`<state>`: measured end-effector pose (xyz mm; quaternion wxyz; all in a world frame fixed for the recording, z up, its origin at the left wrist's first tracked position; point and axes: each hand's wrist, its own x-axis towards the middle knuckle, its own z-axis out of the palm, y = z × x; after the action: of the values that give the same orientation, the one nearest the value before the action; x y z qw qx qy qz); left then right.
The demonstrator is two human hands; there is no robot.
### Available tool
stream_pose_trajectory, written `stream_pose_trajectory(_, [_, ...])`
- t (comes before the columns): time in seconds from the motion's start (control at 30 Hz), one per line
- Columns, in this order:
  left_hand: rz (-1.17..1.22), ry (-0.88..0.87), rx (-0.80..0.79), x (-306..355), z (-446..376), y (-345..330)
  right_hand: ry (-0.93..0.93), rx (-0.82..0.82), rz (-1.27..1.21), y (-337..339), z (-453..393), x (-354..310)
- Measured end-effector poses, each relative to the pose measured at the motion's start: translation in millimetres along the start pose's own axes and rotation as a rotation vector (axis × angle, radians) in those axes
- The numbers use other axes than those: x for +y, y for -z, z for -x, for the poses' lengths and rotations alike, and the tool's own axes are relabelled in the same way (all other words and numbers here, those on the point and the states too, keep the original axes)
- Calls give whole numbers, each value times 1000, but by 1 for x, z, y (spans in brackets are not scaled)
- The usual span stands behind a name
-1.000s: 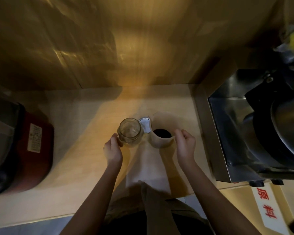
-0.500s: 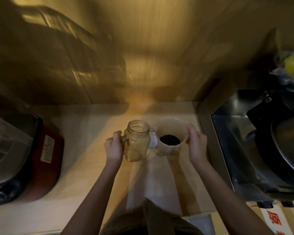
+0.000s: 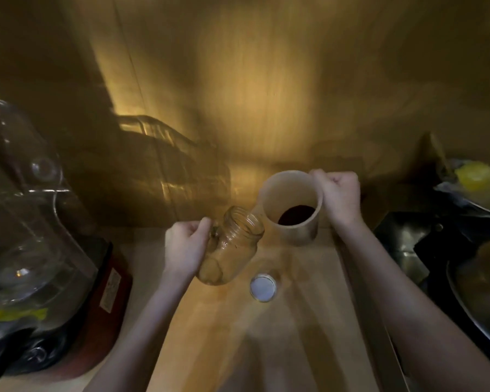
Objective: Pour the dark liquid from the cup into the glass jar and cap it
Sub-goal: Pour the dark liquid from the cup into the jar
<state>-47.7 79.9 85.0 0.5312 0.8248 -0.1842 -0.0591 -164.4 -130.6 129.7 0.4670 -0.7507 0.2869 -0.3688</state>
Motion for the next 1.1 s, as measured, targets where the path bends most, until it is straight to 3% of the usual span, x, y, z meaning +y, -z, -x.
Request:
stream_pose_trajectory(0.4, [-70, -42, 123, 34, 12, 6, 525, -110, 561, -11, -30, -84])
stream_pose_trajectory(0.53, [-94, -36, 124, 41, 16, 4, 802, -60, 651, -22, -24, -89])
stream_pose_trajectory(1.1, [-53, -11, 89, 52, 8, -3, 1106, -12, 744, -31, -36, -101])
